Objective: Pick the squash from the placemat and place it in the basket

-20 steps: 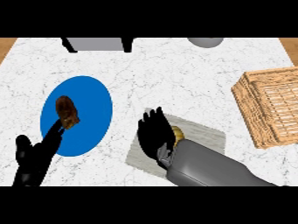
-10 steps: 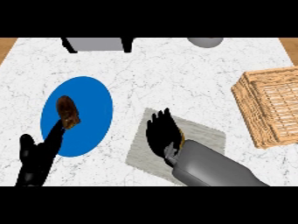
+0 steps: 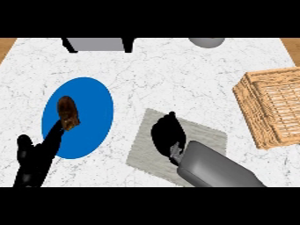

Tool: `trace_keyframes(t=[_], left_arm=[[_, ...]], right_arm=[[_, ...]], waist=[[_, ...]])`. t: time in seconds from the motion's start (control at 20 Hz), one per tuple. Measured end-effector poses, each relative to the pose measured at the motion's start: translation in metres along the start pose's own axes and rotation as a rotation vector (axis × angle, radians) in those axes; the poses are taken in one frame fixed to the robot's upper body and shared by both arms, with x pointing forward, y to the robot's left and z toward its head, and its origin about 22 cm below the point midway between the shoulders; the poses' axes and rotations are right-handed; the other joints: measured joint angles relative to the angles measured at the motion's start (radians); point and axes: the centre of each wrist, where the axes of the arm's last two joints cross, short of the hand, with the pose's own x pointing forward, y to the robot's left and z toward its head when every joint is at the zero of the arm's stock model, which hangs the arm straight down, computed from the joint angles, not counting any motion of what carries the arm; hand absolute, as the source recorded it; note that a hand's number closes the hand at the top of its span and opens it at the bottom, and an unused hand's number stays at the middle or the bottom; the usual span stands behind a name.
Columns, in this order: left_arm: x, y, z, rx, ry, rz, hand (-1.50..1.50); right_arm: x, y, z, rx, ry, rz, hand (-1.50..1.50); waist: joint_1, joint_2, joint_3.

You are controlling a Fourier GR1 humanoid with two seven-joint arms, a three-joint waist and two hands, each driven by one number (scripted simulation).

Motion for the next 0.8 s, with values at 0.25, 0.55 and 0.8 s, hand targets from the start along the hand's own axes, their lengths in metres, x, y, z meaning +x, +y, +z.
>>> trace_keyframes(t=[0.25, 0.55, 0.8], left_arm=[[0.003, -0.003, 0.000, 0.009, 0.010, -0.004, 0.00], [0.003, -0.003, -0.001, 0.005, 0.009, -0.006, 0.00], [-0.002, 0.000, 0.002, 0.016, -0.002, -0.004, 0.00]], right_arm=[[0.003, 0.006, 0.000, -0.029, -0.042, 0.075, 1.50], [-0.004, 0.008, -0.011, -0.060, -0.062, 0.134, 1.50], [-0.002, 0.017, -0.006, -0.124, -0.056, 0.098, 1.50]], waist=[[0.002, 0.001, -0.001], [0.004, 0.001, -0.001], [-0.007, -0.003, 0.000]])
